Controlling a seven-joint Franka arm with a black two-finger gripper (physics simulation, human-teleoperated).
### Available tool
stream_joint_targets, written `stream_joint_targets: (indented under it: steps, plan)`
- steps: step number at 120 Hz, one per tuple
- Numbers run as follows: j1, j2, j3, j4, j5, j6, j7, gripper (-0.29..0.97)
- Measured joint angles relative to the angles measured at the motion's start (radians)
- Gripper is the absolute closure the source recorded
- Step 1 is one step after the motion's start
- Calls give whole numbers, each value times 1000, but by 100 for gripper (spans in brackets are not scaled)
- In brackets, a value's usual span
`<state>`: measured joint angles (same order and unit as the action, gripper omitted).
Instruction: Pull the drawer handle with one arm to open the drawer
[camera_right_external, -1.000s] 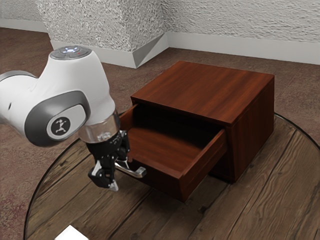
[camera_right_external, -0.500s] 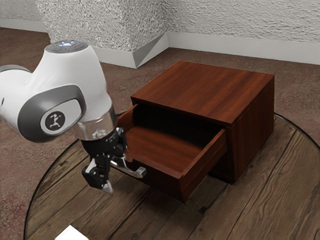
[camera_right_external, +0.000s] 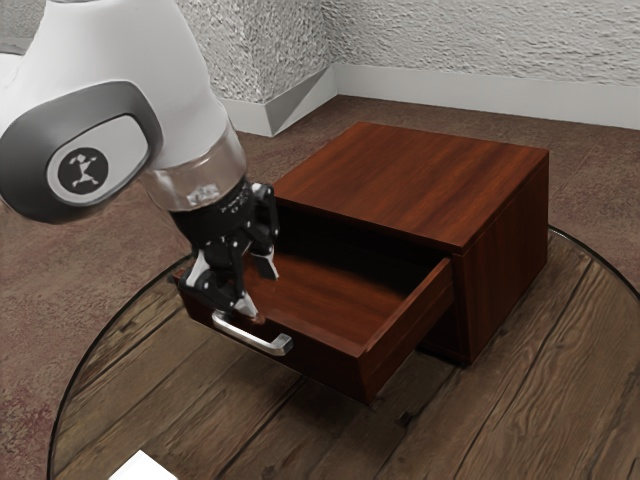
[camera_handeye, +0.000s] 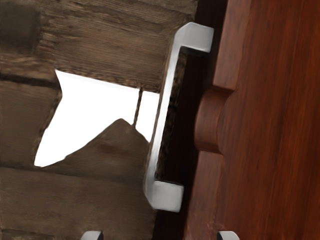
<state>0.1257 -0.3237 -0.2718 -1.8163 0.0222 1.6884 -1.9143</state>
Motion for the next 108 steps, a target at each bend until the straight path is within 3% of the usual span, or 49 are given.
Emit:
stream_joint_targets:
  steps: [17,39,55,87,108]
  plan:
    - [3,26,2,52,1,-10,-4,22]
    - [1,59,5,167,18,-38,73,11]
    - [2,69,73,225,34,-93,336,7]
    - [1,208,197,223,32,-144,883,4]
    - [2,232,218,226,15,-148,1164,3]
